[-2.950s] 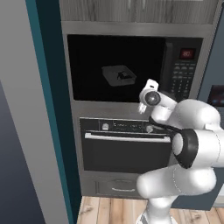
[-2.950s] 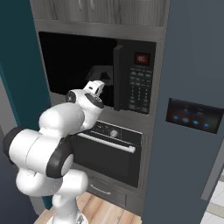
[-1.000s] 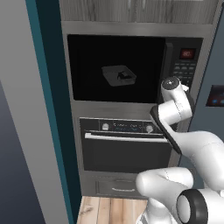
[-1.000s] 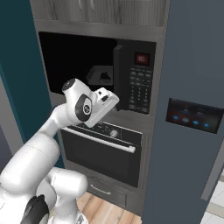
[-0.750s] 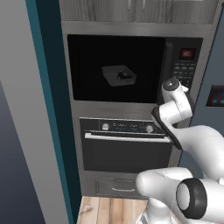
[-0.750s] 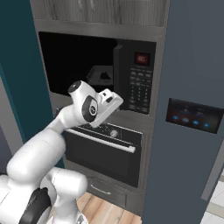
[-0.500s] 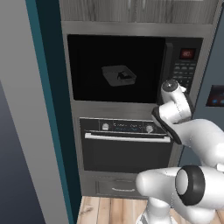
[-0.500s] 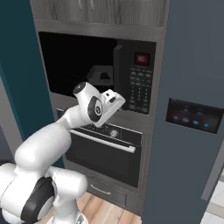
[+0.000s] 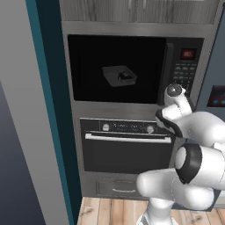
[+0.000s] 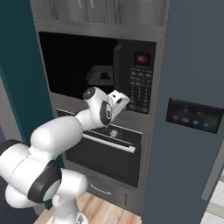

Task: Place the tupperware containing the fish and tomato meal in the microwave. Close the microwave door and press the start button to reheat the meal.

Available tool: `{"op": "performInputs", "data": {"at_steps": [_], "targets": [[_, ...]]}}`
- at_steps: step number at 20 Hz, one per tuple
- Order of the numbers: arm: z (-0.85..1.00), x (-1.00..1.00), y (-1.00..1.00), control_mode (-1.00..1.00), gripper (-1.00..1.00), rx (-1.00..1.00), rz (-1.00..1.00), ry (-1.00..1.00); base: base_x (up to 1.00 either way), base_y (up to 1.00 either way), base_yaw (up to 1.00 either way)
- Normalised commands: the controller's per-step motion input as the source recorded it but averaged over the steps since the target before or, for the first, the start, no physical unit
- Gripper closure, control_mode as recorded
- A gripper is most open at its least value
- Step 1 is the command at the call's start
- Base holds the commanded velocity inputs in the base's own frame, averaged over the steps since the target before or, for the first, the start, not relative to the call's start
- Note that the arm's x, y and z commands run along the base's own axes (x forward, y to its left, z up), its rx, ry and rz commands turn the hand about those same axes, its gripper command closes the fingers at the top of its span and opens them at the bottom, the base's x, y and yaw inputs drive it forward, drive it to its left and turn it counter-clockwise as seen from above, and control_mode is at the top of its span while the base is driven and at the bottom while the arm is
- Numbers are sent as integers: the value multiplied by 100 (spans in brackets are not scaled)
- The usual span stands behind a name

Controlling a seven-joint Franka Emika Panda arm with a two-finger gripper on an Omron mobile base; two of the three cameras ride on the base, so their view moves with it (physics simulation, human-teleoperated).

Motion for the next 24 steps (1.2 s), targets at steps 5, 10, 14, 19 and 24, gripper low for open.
{"op": "performInputs", "data": {"at_steps": [5, 10, 14, 19, 24], "targets": [[-27, 41, -20, -100, -100, 0, 9, -2, 0, 0, 0], [-28, 45, -25, -100, -100, 0, 7, 0, 0, 0, 0], [-16, 49, -23, -100, -100, 0, 6, 0, 0, 0, 0], [-2, 56, -13, -100, -100, 0, 5, 0, 0, 0, 0], [0, 61, -12, -100, -100, 0, 4, 0, 0, 0, 0]]}}
